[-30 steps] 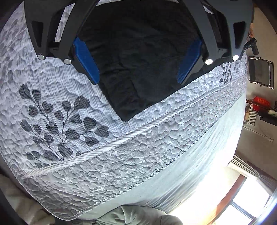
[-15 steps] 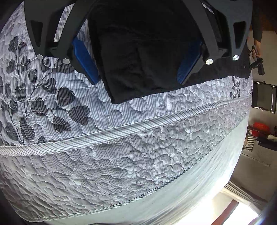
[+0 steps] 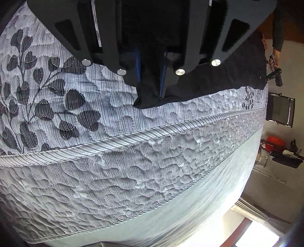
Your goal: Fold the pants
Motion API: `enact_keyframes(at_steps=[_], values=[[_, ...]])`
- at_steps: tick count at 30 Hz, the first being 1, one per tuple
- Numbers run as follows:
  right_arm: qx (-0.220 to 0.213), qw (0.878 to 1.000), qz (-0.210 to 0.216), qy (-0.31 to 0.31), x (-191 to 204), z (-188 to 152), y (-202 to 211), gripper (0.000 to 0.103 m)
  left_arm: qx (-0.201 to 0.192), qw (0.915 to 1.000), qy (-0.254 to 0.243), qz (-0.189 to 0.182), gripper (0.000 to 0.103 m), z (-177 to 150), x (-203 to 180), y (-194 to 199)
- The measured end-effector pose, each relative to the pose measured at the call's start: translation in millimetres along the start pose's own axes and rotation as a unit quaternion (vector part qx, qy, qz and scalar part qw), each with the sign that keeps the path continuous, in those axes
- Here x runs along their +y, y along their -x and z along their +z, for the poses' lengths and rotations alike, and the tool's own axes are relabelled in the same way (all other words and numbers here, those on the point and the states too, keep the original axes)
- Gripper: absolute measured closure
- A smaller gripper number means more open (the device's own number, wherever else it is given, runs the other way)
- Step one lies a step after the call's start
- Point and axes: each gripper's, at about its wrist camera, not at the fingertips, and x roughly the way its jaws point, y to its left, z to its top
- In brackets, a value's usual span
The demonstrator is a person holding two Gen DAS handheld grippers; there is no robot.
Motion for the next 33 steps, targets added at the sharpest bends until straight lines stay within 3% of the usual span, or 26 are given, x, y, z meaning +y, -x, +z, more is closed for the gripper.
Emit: enact_keyframes(at_steps=[3,4,25,33], values=[[-0.026,1.0,0.004,-0.002,1,-6,14,0.094,-0.014,0.9999,0.005,0.006,0.084,0,-2,7],[-0.035,0.999,0.004,-0.001,2,-9,20,0.094,-0.02,0.9997,0.007,0.014,0.092,0,-1,11],[-0.131,0.991,-0.021,0.016,68,-86,185,0.097,-0.079,0.9956,-0.048,-0.016,0.093,-18,-59,113],[-0.157,0.987,-0.026,0.017,78,-126,223,0.097,-0.098,0.992,-0.076,-0.025,0.093,-38,-81,157]])
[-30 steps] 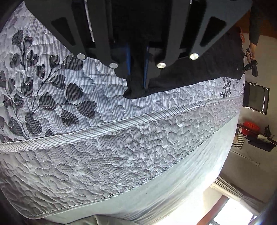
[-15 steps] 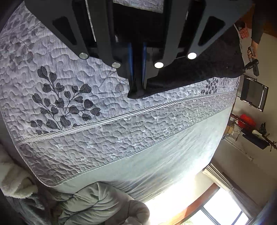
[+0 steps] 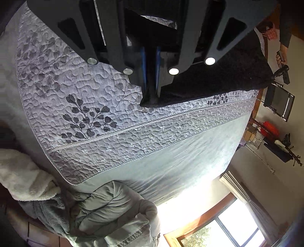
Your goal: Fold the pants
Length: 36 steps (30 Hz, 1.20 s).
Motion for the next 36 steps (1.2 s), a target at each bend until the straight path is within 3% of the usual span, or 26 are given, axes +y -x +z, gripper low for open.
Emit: enact_keyframes(at_steps=[14,36], values=[[-0.034,0.999,-0.003,-0.018,-16,-80,50,0.097,-0.022,0.9994,-0.021,-0.016,0.093,-48,-21,57],[-0.092,0.995,-0.021,-0.045,-22,-188,98,0.095,-0.03,0.9989,-0.003,-0.036,0.093,-151,-1,101]])
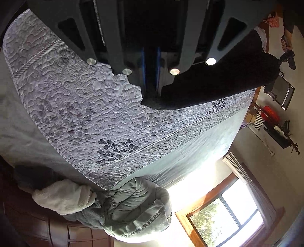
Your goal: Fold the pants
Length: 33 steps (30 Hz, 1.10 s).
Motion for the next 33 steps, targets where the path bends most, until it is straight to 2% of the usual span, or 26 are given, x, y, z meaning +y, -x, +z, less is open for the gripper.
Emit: enact_keyframes(at_steps=[6,15,20,24,26,28,30,31,32,33], values=[[-0.02,1.0,-0.017,-0.008,-3,-29,13,0.093,0.004,0.9999,-0.013,0.01,0.093,-29,4,6],[-0.025,0.998,-0.037,-0.034,-22,-84,24,0.09,0.023,0.9983,-0.04,0.035,0.093,-70,11,7],[-0.015,0.998,-0.045,-0.046,-29,-113,24,0.087,0.048,0.9955,-0.062,0.053,0.092,-92,13,1],[0.002,0.997,-0.063,-0.044,-31,-136,16,0.084,0.089,0.9872,-0.097,0.091,0.091,-117,11,-19],[0.007,0.996,-0.069,-0.051,-35,-147,14,0.083,0.094,0.9859,-0.095,0.101,0.09,-125,16,-23],[0.013,0.996,-0.075,-0.056,-40,-157,14,0.079,0.092,0.9863,-0.088,0.105,0.088,-129,20,-22],[0.023,0.994,-0.078,-0.067,-45,-163,14,0.071,0.096,0.9849,-0.086,0.115,0.086,-131,23,-23],[0.024,0.994,-0.079,-0.074,-48,-167,15,0.061,0.096,0.9839,-0.086,0.124,0.083,-132,24,-23],[0.025,0.993,-0.08,-0.083,-51,-170,16,0.052,0.096,0.98,-0.086,0.151,0.063,-132,26,-24],[0.026,0.992,-0.081,-0.092,-54,-173,17,0.047,0.093,0.9745,-0.091,0.183,0.052,-134,29,-24]])
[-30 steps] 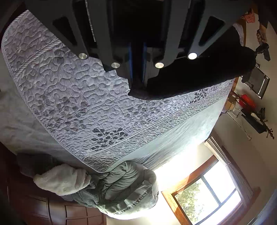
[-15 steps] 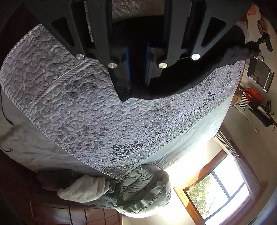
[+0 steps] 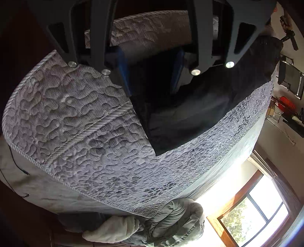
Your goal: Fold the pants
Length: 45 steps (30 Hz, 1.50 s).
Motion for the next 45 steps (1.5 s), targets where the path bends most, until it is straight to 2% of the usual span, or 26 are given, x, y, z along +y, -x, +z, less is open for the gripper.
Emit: enact_keyframes(at_steps=[1,2,4,5,7,9,12,15,16,17,18,19,20,23,26,30,34,36,39,45], values=[[0.003,1.0,0.003,-0.013,-4,-4,0,0.04,0.0,0.9996,-0.003,0.029,0.035,-2,3,-1],[0.007,1.0,0.007,-0.026,-7,-8,0,0.039,0.003,0.9988,-0.002,0.048,0.027,-5,6,-1],[0.018,0.998,0.005,-0.052,-14,-18,-2,0.033,0.006,0.9982,0.018,0.057,0.022,-12,16,0],[0.019,0.997,0.014,-0.068,-18,-24,-2,0.032,0.003,0.9981,0.036,0.049,0.022,-17,20,2],[0.019,0.994,0.036,-0.102,-23,-37,-2,0.032,-0.011,0.9972,0.07,0.022,0.021,-25,25,9],[0.018,0.988,0.067,-0.141,-27,-50,-2,0.032,-0.038,0.9929,0.112,-0.013,0.016,-33,30,17],[0.016,0.973,0.112,-0.2,-31,-69,-6,0.032,-0.068,0.9768,0.185,-0.083,0.014,-41,40,16],[0.009,0.965,0.125,-0.23,-31,-79,-11,0.032,-0.071,0.9664,0.219,-0.113,0.014,-37,42,1],[0.006,0.961,0.129,-0.244,-32,-80,-13,0.032,-0.067,0.9657,0.221,-0.118,0.016,-34,41,-6],[0.003,0.957,0.133,-0.258,-35,-81,-13,0.033,-0.065,0.9659,0.219,-0.122,0.026,-30,38,-12],[-0.001,0.954,0.135,-0.268,-37,-80,-14,0.033,-0.062,0.9666,0.213,-0.128,0.04,-27,34,-16],[-0.007,0.952,0.137,-0.275,-38,-79,-13,0.033,-0.055,0.9668,0.209,-0.137,0.063,-22,30,-20],[-0.012,0.95,0.14,-0.28,-40,-77,-12,0.033,-0.063,0.9671,0.206,-0.135,0.063,-19,27,-18],[-0.021,0.945,0.149,-0.292,-44,-70,-12,0.033,-0.082,0.9621,0.2,-0.167,0.065,-8,21,-12],[-0.025,0.943,0.153,-0.294,-44,-64,-16,0.033,-0.083,0.9617,0.197,-0.171,0.065,4,20,-13],[-0.033,0.943,0.162,-0.288,-35,-53,-24,0.035,-0.075,0.9659,0.197,-0.149,0.066,13,21,-24],[-0.031,0.945,0.163,-0.283,-27,-47,-29,0.038,-0.08,0.9635,0.223,-0.124,0.067,20,33,-26],[-0.028,0.944,0.166,-0.283,-26,-46,-31,0.038,-0.071,0.958,0.248,-0.126,0.067,20,44,-32],[-0.027,0.946,0.151,-0.285,-26,-45,-32,0.038,-0.058,0.9633,0.235,-0.116,0.066,17,41,-36],[-0.032,0.944,0.149,-0.293,-36,-42,-40,0.048,-0.057,0.9632,0.236,-0.117,0.066,14,44,-37]])
